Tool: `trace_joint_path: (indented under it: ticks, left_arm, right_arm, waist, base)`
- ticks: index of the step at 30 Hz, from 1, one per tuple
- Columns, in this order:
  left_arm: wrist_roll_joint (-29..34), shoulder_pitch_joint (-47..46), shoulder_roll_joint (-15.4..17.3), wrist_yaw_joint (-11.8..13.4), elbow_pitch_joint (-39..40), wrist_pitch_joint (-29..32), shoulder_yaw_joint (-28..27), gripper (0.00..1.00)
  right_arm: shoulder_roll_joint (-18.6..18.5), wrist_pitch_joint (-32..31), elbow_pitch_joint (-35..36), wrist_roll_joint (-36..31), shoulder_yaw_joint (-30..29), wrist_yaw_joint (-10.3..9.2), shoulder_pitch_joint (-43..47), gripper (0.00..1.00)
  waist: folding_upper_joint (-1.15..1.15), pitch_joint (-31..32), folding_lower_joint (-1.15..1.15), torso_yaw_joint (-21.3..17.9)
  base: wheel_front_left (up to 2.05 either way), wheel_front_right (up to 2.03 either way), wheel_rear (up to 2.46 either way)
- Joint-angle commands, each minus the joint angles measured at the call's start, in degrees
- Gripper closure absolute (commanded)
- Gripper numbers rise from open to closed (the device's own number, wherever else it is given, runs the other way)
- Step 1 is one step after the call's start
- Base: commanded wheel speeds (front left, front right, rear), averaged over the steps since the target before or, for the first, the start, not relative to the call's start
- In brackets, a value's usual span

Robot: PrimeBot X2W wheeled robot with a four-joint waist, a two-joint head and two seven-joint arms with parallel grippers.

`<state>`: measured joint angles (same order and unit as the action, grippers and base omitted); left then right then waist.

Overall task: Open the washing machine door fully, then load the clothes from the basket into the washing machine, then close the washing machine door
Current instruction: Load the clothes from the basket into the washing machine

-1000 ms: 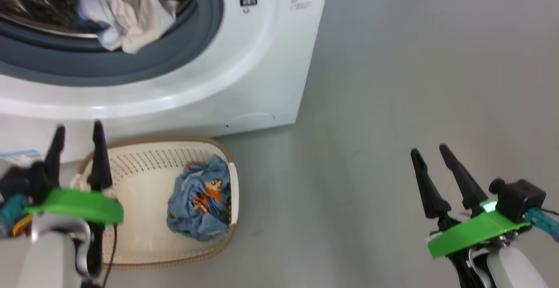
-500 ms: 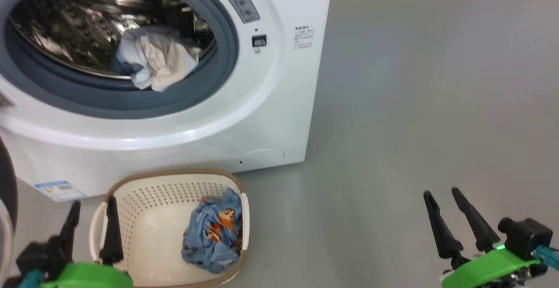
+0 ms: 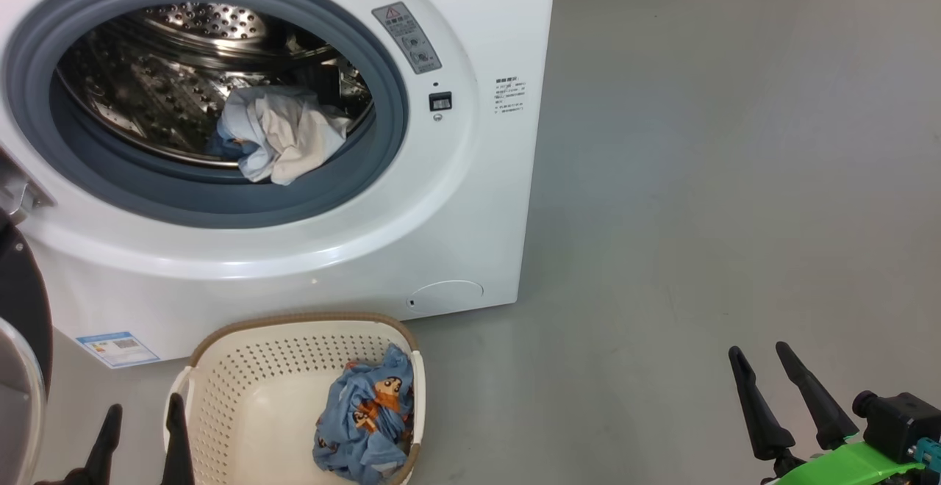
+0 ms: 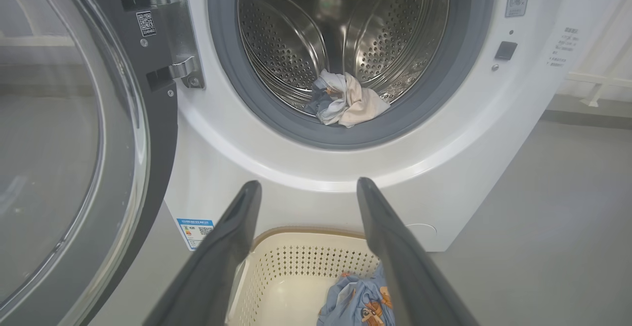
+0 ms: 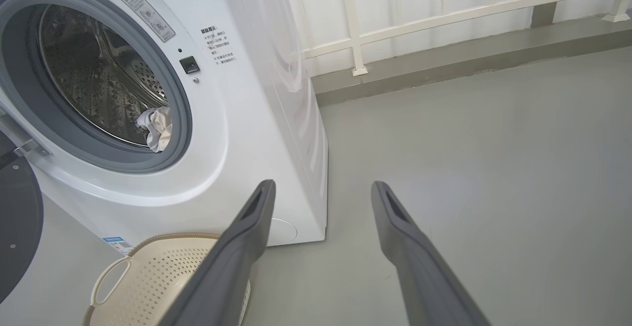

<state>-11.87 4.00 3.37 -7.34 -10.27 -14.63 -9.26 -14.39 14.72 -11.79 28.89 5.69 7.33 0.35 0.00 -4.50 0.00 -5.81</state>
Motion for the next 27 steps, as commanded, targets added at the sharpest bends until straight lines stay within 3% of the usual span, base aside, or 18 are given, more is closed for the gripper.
trace_joint_path:
  ticks: [1, 14, 27]
  left_arm:
    - [0.41, -0.47, 0.48, -0.14, 1.93, -0.37, -2.18, 0.00]
    - [0.43, -0.50, -0.15, -0.14, 2.48, -0.37, -2.14, 0.00]
    - [-0.64, -3.93, -0.31, -0.14, -2.08, -0.37, -0.06, 0.00]
  right_arm:
    - [-1.16, 0.28, 1.52, 0.24, 0.82, 0.16, 0.69, 0.00]
    - [-0.79, 0.28, 1.84, 0.06, 0.44, 0.16, 0.35, 0.00]
    - [0.37, 0.28, 2.57, -0.30, 0.57, 0.16, -2.71, 0.00]
  waist:
    - [0.00, -0.01, 0.00, 0.01]
    - [0.00, -1.04, 0.00, 0.36]
    - [0.00, -6.00, 0.00, 0.06]
  base:
    - [0.00, 0.00, 0.00]
    - [0.00, 0.00, 0.00]
    - [0.00, 0.00, 0.00]
